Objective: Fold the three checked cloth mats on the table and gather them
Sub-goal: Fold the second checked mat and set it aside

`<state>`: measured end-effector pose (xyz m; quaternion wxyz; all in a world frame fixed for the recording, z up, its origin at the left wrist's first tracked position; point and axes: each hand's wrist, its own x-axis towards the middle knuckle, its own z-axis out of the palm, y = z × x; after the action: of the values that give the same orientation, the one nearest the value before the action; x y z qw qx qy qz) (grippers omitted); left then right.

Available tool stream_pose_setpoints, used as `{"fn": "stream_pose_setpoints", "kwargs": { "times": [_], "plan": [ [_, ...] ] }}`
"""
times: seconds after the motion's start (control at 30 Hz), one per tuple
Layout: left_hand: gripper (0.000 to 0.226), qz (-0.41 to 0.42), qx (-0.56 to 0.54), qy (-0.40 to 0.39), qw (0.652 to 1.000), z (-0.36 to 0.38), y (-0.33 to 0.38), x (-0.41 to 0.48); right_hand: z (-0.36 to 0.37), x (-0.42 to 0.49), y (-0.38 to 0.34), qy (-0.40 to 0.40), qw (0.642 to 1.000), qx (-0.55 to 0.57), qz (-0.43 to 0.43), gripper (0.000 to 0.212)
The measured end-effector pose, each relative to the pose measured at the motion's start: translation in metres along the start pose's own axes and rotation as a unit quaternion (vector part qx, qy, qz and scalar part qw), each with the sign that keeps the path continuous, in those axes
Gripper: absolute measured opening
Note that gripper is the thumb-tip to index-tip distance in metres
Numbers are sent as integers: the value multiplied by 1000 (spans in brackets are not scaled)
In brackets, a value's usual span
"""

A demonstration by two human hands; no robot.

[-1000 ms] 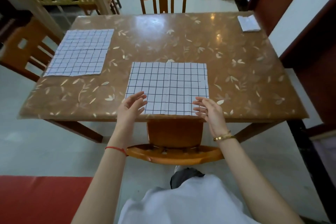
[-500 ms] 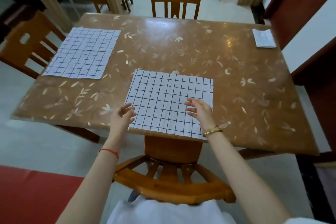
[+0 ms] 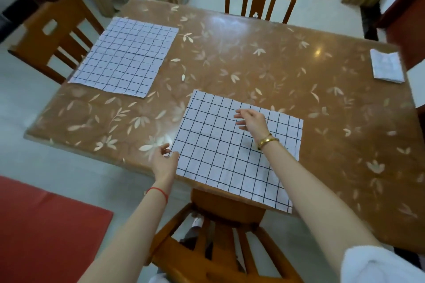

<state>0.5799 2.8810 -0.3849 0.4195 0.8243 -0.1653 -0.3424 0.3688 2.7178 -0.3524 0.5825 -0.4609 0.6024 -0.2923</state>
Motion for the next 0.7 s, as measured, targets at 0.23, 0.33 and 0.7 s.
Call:
{"fn": "stream_pose_setpoints", "kwargs": {
  "times": [0.23,0.33,0.7],
  "plan": [
    [46,3,59,38,998,14,-23,29,52,70,6,-37,989,-139,-14,24],
    [50,7,91,62,994,21,-30,30,67,86,2,-57,973,-221,-44,28],
    [45,4,247,75,966,27,-46,34,127,150,-1,-136,856,-476,-149,48]
  ]
}}
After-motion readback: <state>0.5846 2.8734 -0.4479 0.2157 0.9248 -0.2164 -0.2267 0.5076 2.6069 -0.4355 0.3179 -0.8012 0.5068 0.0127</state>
